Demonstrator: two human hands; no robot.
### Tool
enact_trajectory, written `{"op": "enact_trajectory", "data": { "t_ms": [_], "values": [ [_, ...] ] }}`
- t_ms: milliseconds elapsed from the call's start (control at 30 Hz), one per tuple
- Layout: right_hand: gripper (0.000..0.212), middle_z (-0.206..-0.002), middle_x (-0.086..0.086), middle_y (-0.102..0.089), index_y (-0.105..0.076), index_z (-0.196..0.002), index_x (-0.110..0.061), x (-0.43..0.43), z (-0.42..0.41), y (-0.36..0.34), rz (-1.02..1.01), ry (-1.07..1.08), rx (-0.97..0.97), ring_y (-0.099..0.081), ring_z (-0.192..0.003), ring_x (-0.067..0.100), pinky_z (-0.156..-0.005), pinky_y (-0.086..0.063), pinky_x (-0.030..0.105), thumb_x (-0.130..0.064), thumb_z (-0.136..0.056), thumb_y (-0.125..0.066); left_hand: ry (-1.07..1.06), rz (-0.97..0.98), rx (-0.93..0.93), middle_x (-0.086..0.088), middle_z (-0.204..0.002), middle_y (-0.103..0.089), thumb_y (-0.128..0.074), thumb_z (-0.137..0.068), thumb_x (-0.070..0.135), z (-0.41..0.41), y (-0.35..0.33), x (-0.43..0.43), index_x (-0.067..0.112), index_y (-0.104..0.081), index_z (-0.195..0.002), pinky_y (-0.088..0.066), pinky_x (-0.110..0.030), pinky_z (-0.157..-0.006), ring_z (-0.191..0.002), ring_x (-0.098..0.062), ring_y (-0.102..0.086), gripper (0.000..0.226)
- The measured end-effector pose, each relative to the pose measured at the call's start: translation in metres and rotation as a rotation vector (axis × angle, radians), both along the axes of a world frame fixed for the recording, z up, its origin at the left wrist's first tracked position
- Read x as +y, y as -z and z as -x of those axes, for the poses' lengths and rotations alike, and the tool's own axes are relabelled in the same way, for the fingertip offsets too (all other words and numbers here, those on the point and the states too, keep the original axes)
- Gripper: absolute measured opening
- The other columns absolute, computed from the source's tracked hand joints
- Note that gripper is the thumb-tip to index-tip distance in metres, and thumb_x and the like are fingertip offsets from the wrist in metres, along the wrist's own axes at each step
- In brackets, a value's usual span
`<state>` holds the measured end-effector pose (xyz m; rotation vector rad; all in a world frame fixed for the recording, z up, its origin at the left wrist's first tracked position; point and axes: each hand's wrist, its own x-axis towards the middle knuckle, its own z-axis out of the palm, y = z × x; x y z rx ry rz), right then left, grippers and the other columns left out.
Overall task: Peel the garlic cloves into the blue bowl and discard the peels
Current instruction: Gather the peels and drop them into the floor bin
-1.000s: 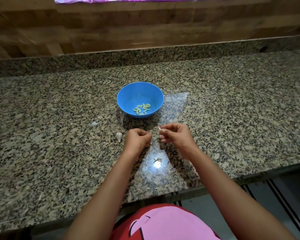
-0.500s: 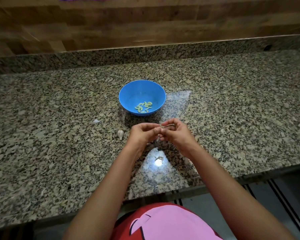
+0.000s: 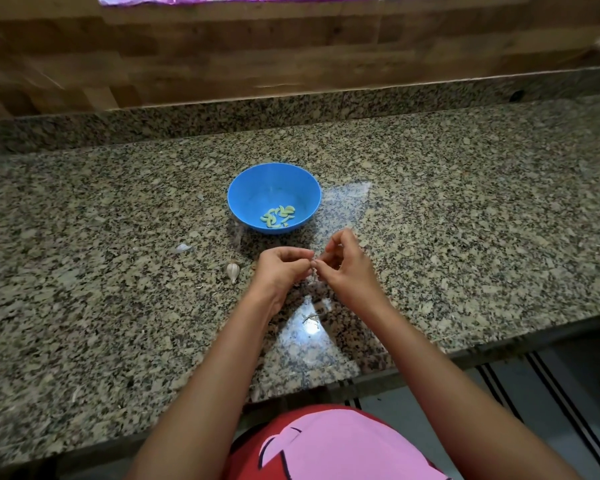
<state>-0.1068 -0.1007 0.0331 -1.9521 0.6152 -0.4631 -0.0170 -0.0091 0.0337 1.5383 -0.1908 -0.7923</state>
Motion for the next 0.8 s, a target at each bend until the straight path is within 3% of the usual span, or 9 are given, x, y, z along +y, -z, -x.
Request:
{"op": "enact_trajectory", "data": {
  "t_ms": [100, 200, 300, 367, 567, 633, 700, 800],
  "values": [
    [0.026, -0.084, 0.012, -0.06, -0.044, -0.086, -0.021, -0.003, 0.002, 0.0, -0.077, 0.012, -0.022, -0.062, -0.072, 0.021, -0.065, -0.056, 0.034, -0.006, -0.086, -0.064, -0.018, -0.089, -0.128, -0.004, -0.073, -0.064, -0.058, -0.081, -0.009, -0.003, 0.004, 0.004, 0.009, -0.066, -0.079, -0.05, -0.019, -0.063, -0.064, -0.011, -0.058, 0.019],
    [0.023, -0.08, 0.012, -0.062, -0.046, -0.087, -0.018, -0.009, 0.001, 0.0, -0.286, 0.06, -0.033, -0.064, -0.063, 0.021, -0.066, -0.057, 0.044, -0.001, -0.088, -0.061, 0.028, -0.175, -0.215, -0.001, -0.073, -0.063, -0.059, -0.084, -0.001, -0.005, 0.006, 0.007, 0.009, -0.068, -0.085, -0.049, -0.021, -0.064, -0.063, -0.008, -0.057, 0.013],
    [0.021, -0.079, 0.011, -0.061, -0.045, -0.09, -0.015, -0.011, 0.0, 0.0, -0.441, 0.077, -0.035, -0.062, -0.059, 0.016, -0.067, -0.057, 0.039, 0.002, -0.09, -0.056, 0.068, -0.049, -0.047, -0.004, -0.08, -0.065, -0.065, -0.086, 0.006, -0.002, 0.004, 0.006, 0.007, -0.067, -0.087, -0.052, -0.027, -0.078, -0.075, -0.012, -0.059, 0.003],
    [0.02, -0.076, 0.008, -0.06, -0.044, -0.092, -0.015, -0.011, -0.001, -0.001, -0.47, 0.057, -0.023, -0.062, -0.06, 0.016, -0.067, -0.056, 0.037, 0.001, -0.09, -0.057, 0.107, 0.014, 0.032, -0.007, -0.088, -0.068, -0.071, -0.08, 0.009, -0.002, 0.004, 0.004, 0.006, -0.067, -0.09, -0.052, -0.031, -0.085, -0.083, -0.015, -0.063, 0.012],
    [0.019, -0.078, 0.013, -0.058, -0.042, -0.09, -0.009, -0.013, -0.003, 0.001, -0.633, 0.014, -0.029, -0.059, -0.061, 0.02, -0.06, -0.054, 0.03, 0.008, -0.089, -0.052, 0.17, 0.063, 0.122, -0.006, -0.076, -0.069, -0.058, -0.088, 0.0, -0.007, 0.007, 0.01, 0.001, -0.067, -0.092, -0.053, -0.016, -0.059, -0.064, -0.01, -0.062, 0.01],
    [0.018, -0.078, 0.011, -0.058, -0.045, -0.09, -0.01, -0.014, -0.005, 0.003, -0.57, 0.016, 0.038, -0.06, -0.063, 0.019, -0.061, -0.055, 0.031, 0.006, -0.09, -0.052, 0.158, -0.068, -0.008, -0.007, -0.079, -0.065, -0.054, -0.091, 0.001, -0.01, 0.013, 0.014, -0.002, -0.066, -0.103, -0.053, -0.016, -0.06, -0.064, -0.01, -0.058, 0.016],
    [0.016, -0.082, 0.01, -0.061, -0.049, -0.092, -0.015, -0.014, -0.011, 0.005, -0.366, 0.023, 0.155, -0.062, -0.068, 0.02, -0.064, -0.055, 0.037, -0.001, -0.091, -0.054, 0.121, -0.27, -0.26, -0.005, -0.086, -0.066, -0.054, -0.093, 0.007, -0.013, 0.018, 0.018, 0.005, -0.068, -0.107, -0.052, -0.026, -0.072, -0.073, -0.013, -0.058, 0.02],
    [0.012, -0.093, 0.007, -0.065, -0.056, -0.1, -0.018, -0.013, -0.025, 0.006, -0.136, 0.006, 0.219, -0.062, -0.072, 0.014, -0.054, -0.048, 0.023, -0.009, -0.093, -0.055, 0.095, -0.372, -0.474, 0.001, -0.099, -0.067, -0.055, -0.092, 0.012, -0.007, 0.014, 0.028, 0.012, -0.068, -0.109, -0.047, -0.026, -0.086, -0.091, -0.012, -0.06, 0.021]
  ]
}}
